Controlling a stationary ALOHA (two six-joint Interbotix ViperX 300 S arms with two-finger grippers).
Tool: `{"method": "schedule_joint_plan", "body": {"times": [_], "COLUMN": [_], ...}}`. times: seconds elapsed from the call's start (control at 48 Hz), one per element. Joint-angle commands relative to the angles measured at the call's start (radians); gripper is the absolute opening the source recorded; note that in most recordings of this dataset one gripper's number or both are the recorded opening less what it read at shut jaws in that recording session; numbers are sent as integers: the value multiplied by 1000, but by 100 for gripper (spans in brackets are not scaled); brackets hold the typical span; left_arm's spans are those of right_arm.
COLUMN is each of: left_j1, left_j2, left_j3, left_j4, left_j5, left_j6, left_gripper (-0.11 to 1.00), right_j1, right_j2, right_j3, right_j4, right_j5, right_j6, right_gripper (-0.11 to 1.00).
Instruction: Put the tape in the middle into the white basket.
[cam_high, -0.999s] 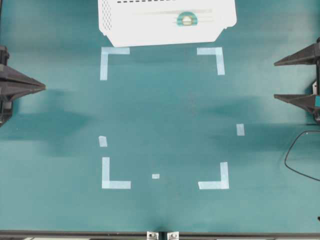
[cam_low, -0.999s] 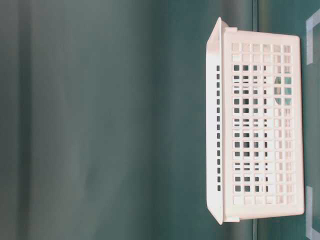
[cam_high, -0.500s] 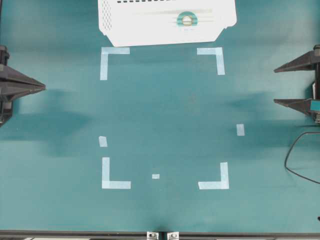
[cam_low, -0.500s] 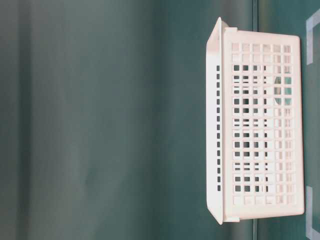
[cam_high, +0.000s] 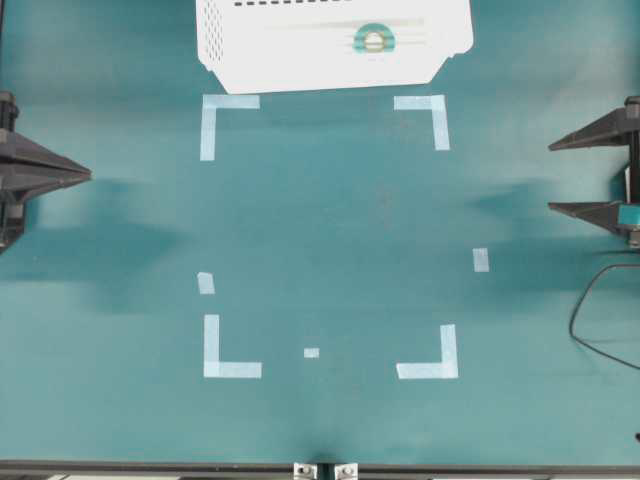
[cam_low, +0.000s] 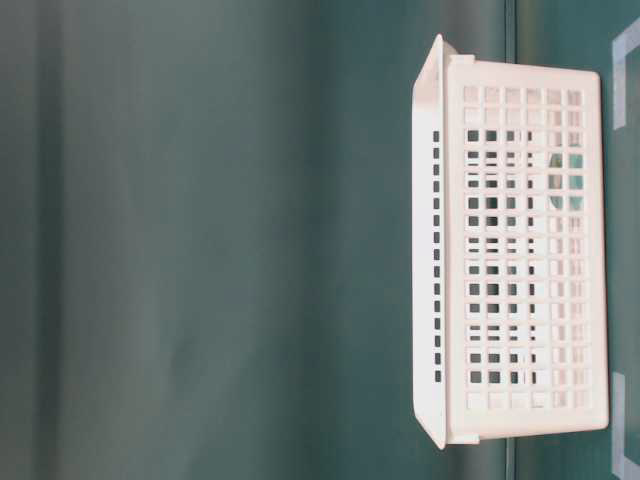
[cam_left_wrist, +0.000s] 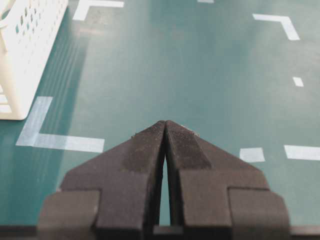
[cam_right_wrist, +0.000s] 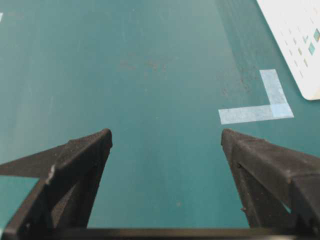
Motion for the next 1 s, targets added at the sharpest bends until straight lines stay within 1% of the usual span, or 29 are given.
{"method": "schedule_joint_plan", "body": {"times": [0.0, 0.979], "left_j1": [2, 3], "left_j2": [8, 8], "left_j3": [-11, -11], "left_j4": [0, 0], "left_j5": [-9, -9], "left_j6": [0, 0], "left_gripper": [-11, -11], "right_j1": [2, 2], "right_j2": [11, -8], "right_j3": [-9, -6], "right_j4": [-2, -2], "right_j5": [-5, -5], "right_j6": [-2, -2], "right_gripper": [98, 98]}}
